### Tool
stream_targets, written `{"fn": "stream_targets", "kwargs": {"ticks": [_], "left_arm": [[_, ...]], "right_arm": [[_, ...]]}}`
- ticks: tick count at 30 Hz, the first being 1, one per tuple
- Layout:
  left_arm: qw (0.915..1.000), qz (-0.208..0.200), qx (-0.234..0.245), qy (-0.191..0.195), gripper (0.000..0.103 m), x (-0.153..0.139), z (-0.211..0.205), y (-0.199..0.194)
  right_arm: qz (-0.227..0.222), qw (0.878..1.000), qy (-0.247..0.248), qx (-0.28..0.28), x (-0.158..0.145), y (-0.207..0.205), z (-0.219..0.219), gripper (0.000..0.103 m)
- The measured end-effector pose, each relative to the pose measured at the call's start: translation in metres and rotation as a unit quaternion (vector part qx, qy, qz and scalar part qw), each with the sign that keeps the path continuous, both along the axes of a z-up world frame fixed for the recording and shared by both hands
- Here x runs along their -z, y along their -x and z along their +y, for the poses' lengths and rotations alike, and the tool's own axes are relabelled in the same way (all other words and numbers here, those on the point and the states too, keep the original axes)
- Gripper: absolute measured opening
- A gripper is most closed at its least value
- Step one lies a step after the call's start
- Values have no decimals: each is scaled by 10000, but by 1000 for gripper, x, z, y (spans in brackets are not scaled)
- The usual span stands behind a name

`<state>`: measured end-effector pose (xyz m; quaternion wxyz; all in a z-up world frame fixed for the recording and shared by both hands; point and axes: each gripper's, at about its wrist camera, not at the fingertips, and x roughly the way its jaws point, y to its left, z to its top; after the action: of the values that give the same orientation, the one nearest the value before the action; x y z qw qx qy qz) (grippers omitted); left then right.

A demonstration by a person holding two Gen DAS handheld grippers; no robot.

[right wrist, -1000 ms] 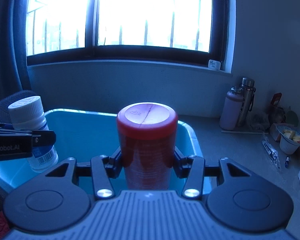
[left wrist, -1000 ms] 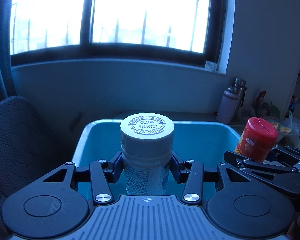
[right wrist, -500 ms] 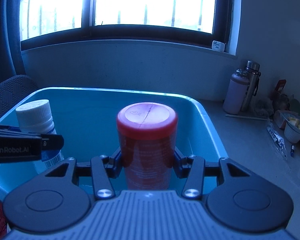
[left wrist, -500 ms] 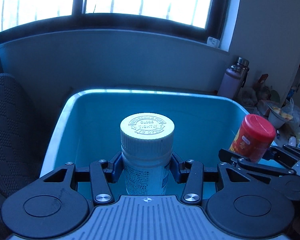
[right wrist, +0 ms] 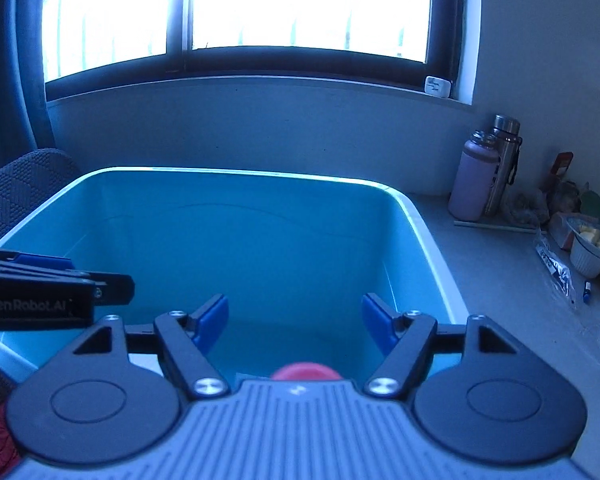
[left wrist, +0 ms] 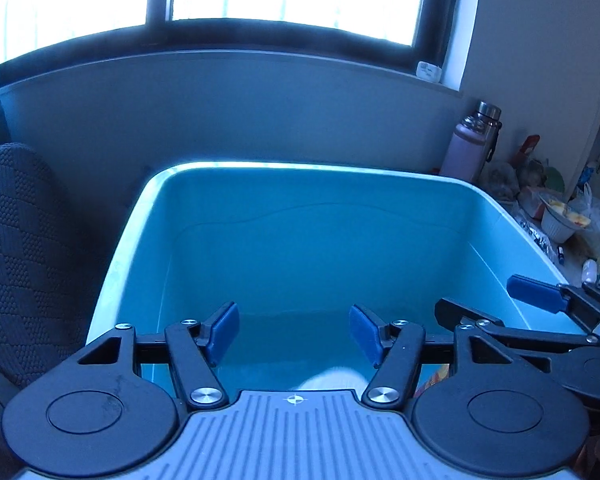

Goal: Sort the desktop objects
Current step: 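Move the right tool back toward the remaining red canister on the desk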

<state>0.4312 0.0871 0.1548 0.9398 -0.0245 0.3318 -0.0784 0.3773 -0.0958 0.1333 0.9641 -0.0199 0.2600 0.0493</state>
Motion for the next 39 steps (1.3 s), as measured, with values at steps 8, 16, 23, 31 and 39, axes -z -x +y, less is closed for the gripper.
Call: {"fn": "stream_targets", "kwargs": {"ticks": [8, 16, 23, 31, 39], "left_arm": [[9994, -337, -111, 48, 71, -25, -2, 19], [9969, -739, -249, 111, 77, -65, -15, 60], [9935, -986, -433, 372, 78, -95, -28, 116], [9907, -1152, -571, 446, 78, -93, -45, 197], [9951, -851, -480, 183, 78, -58, -70, 272]], "right_arm": [[-201, 9998, -87, 34, -16, 14, -13, 74], [-500, 9985, -215, 2, -44, 47, -39, 78], [-817, 9961, -316, -33, -64, 96, -75, 83], [-850, 9959, -294, 41, -51, 161, -117, 84], [-652, 9975, -245, 142, -18, 218, -142, 84]]}}
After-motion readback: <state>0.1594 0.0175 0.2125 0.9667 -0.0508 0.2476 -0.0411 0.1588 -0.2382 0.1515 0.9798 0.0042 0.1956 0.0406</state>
